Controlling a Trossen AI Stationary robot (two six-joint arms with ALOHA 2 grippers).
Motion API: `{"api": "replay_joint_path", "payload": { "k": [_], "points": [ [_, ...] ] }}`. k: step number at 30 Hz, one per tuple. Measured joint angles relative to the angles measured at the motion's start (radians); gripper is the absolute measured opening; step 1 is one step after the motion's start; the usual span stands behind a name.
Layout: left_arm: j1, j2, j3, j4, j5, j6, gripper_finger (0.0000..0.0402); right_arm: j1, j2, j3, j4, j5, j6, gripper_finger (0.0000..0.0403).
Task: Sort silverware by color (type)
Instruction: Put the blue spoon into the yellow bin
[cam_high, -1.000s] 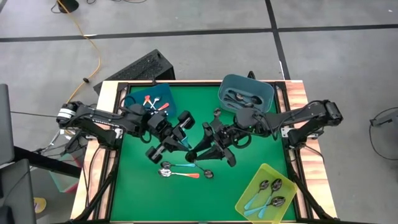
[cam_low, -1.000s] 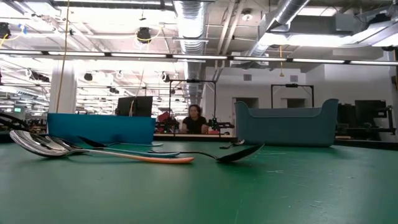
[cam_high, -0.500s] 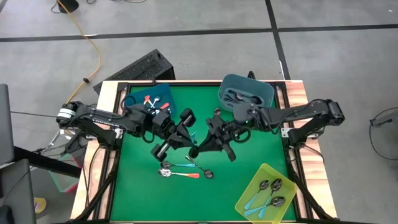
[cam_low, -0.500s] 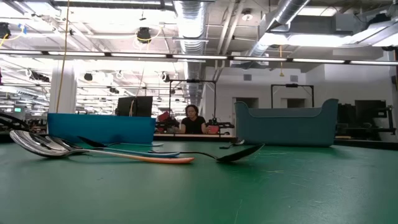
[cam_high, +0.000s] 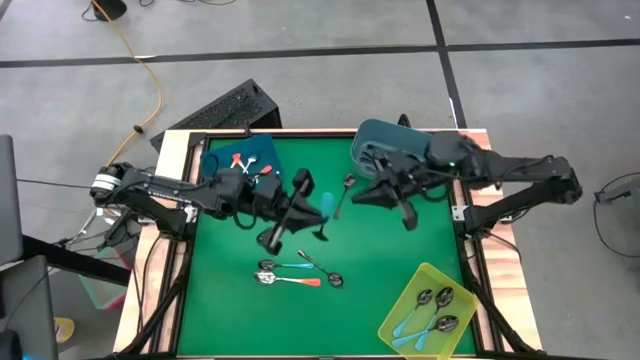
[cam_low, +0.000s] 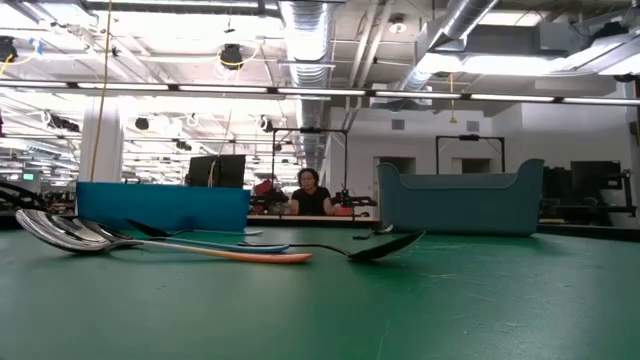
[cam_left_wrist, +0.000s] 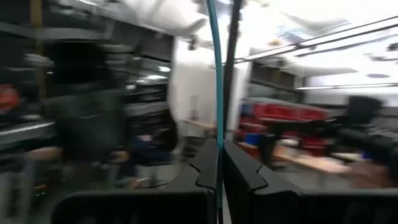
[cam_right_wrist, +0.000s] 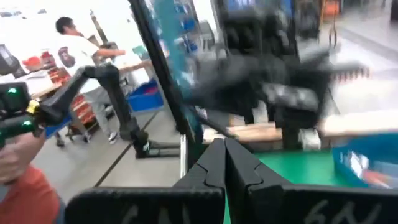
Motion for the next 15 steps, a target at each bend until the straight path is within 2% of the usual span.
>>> {"api": "replay_joint_path", "payload": {
  "k": [4, 8, 12, 15],
  "points": [
    [0.004, 0.000, 0.000, -0.094, -0.147, 0.020, 0.0002, 0.031, -0.029, 0.000, 0.044, 0.031, -0.091, 0.0018],
    [0.015, 0.006, 0.000, -0.185, -0.281, 0.061, 0.0002, 0.071, -0.020, 0.001, 0.060, 0.159, -0.151, 0.0037],
    [0.011, 0.010, 0.000, -0.205, -0.357, 0.140, 0.0001, 0.101, 0.018, -0.001, 0.047, 0.312, -0.237, 0.0077],
    [0.013, 0.010, 0.000, -0.202, -0.362, 0.179, 0.0001, 0.106, 0.044, 0.000, 0.078, 0.382, -0.262, 0.0125]
  ]
}}
